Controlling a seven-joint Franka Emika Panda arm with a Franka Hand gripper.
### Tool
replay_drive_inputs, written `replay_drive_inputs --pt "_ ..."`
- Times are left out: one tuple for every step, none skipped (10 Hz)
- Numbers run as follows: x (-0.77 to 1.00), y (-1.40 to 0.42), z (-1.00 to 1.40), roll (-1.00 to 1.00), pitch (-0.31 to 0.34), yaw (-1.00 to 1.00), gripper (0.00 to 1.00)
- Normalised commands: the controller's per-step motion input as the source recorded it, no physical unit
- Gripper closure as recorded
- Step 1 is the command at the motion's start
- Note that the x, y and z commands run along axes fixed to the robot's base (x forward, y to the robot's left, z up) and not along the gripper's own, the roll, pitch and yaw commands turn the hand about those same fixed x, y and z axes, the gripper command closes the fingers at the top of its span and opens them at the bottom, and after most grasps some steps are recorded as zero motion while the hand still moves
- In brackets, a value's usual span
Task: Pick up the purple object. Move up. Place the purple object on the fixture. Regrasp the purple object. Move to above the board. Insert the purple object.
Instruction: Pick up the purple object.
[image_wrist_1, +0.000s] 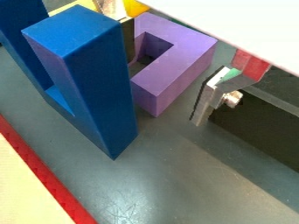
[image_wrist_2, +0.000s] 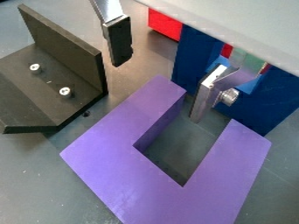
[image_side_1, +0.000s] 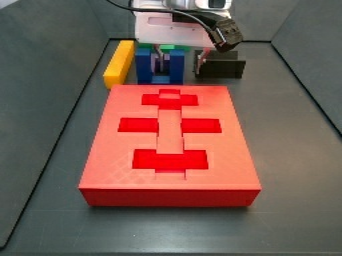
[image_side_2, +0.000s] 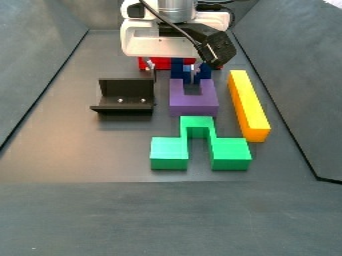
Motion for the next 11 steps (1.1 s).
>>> replay_drive_inputs --pt "0.0 0.0 -0.07 0.12 0.0 0.0 0.0" --pt "0.0 0.0 -0.05 0.15 0.0 0.0 0.0" --pt "0.01 0.0 -0.03 0.18 0.019 0.0 0.0" --pt "0.03 0.0 0.0 0.21 0.033 0.0 0.0" --pt "0.01 0.01 0.0 0.22 0.047 0.0 0.0" --pt "0.0 0.0 0.0 0.26 0.04 0.01 0.0" --pt "0.0 0.0 -0.03 0.23 0.033 0.03 0.0" --pt "0.0 0.0 -0.01 0.28 0.03 0.08 0.0" --pt "0.0 0.0 -0.01 0.3 0.024 0.12 0.0" --pt "0.0 0.0 -0.04 0.28 0.016 0.14 0.0" --pt "0.0 0.0 -0.05 0.22 0.004 0.12 0.0"
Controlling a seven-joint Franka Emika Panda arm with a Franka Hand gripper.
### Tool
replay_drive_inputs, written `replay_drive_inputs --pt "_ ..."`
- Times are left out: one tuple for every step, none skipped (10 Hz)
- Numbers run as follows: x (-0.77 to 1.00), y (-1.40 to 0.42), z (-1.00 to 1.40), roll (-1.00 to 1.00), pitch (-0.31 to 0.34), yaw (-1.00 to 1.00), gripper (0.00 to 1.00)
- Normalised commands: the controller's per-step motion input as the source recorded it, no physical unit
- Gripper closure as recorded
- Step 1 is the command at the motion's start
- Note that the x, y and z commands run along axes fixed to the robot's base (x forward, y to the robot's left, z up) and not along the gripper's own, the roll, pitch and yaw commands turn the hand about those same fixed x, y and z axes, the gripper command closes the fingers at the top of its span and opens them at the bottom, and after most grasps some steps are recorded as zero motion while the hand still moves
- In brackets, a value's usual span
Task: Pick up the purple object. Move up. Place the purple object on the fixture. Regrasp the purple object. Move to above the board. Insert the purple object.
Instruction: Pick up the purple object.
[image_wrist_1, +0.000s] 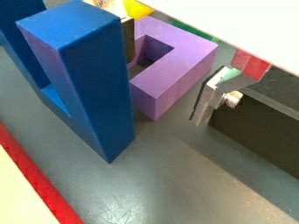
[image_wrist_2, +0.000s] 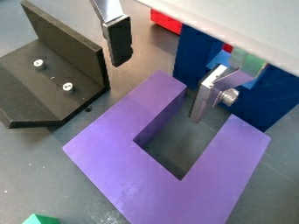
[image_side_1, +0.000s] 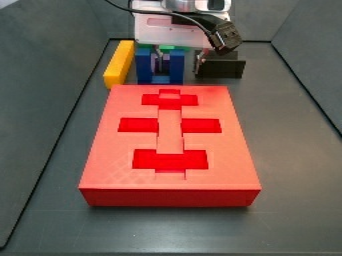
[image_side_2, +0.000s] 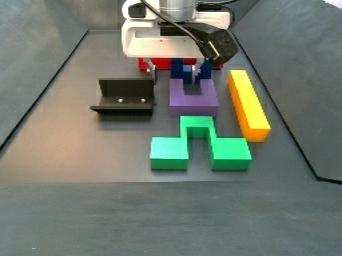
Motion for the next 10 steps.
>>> replay_drive_inputs --pt "0.0 0.0 -0.12 0.14 0.006 0.07 0.0" --pt "0.0 0.0 -0.32 0.02 0.004 0.06 0.0" --pt "0.01 0.0 -0.33 0.0 0.0 0.02 0.0" --pt "0.01 0.0 -0.23 0.0 0.0 0.0 0.0" --pt "0.0 0.0 -0.07 0.04 0.0 0.0 0.0" --pt "0.0 0.0 0.0 0.0 0.0 0.0 0.0" --pt "0.0 0.0 0.0 0.0 0.0 0.0 1.0" --pt "0.0 0.0 0.0 0.0 0.0 0.0 1.0" --pt "0.0 0.0 0.0 0.0 0.0 0.0 1.0" --pt "0.0 0.0 0.0 0.0 0.0 0.0 1.0"
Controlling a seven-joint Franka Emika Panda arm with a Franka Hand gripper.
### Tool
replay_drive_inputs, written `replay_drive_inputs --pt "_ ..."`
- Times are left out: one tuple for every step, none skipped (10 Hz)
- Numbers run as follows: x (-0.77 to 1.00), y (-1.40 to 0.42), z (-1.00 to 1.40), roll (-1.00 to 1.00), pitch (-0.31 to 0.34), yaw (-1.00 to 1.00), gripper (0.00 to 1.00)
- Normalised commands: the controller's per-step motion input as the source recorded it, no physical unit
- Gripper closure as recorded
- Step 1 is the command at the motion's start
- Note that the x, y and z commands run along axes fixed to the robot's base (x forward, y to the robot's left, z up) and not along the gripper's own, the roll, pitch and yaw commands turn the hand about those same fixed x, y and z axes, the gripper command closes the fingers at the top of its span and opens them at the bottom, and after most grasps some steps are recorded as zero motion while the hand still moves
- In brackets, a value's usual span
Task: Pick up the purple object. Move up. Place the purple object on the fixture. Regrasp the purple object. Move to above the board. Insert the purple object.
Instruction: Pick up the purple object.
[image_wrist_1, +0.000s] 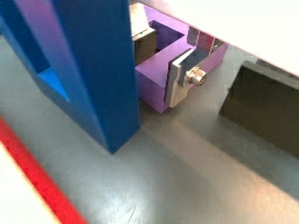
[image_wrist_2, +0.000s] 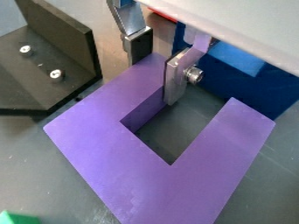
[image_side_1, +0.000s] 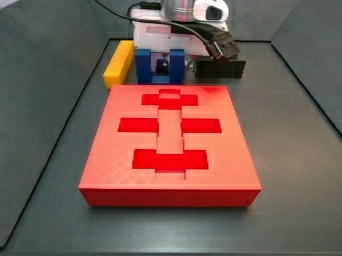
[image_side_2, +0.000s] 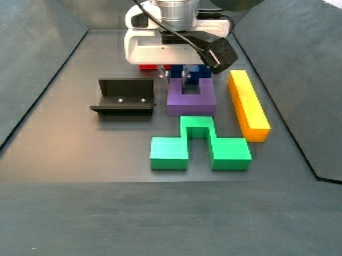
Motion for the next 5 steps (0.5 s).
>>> replay_drive_inputs --pt "0.0 0.0 0.0 0.0 0.0 0.0 1.0" --pt "0.0 0.0 0.0 0.0 0.0 0.0 1.0" --pt "0.0 0.0 0.0 0.0 0.0 0.0 1.0" --pt "0.0 0.0 0.0 0.0 0.0 0.0 1.0" --pt "0.0 0.0 0.0 0.0 0.0 0.0 1.0"
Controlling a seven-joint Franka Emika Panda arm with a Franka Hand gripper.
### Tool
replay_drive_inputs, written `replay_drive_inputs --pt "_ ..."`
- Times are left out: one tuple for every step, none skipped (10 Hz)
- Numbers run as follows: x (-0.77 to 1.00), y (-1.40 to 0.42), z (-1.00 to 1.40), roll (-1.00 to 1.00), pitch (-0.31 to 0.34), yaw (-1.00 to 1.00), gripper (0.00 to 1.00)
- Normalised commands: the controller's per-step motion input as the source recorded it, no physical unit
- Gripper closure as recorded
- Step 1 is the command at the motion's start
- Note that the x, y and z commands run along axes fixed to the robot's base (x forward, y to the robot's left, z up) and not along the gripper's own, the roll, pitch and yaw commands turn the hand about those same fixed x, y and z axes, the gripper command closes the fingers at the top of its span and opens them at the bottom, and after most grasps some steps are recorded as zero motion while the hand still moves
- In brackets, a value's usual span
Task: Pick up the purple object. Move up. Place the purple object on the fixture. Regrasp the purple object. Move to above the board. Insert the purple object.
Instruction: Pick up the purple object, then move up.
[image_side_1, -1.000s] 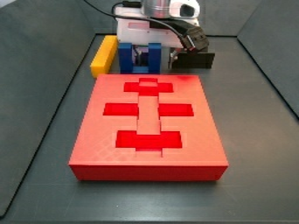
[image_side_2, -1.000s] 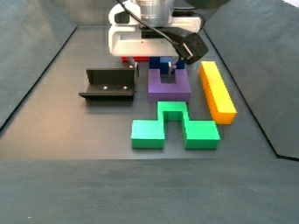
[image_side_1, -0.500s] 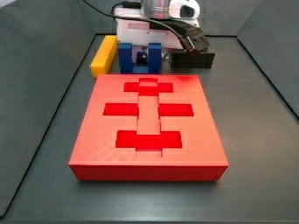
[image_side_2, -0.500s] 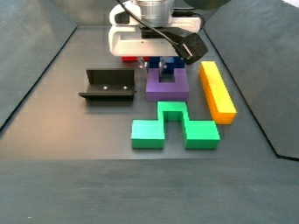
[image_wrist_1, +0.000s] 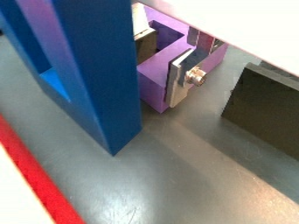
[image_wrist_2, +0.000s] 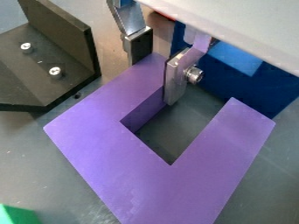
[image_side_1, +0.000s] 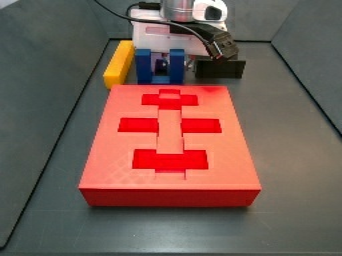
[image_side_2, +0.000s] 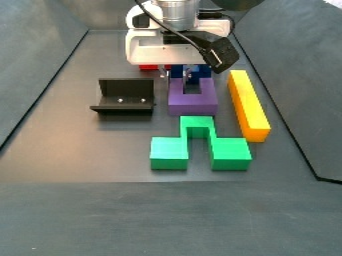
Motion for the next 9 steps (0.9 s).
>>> replay_drive_inputs --pt "0.0 0.0 0.0 0.0 0.0 0.0 1.0" --pt "0.0 0.0 0.0 0.0 0.0 0.0 1.0" --pt "0.0 0.0 0.0 0.0 0.0 0.0 1.0" --pt "0.0 0.0 0.0 0.0 0.0 0.0 1.0" --pt "0.0 0.0 0.0 0.0 0.0 0.0 1.0" --pt "0.0 0.0 0.0 0.0 0.0 0.0 1.0" --pt "0.0 0.0 0.0 0.0 0.0 0.0 1.0" --pt "0.0 0.0 0.83 0.0 0.0 0.0 1.0" --pt "-0.02 -0.06 0.8 0.0 0.016 0.0 1.0"
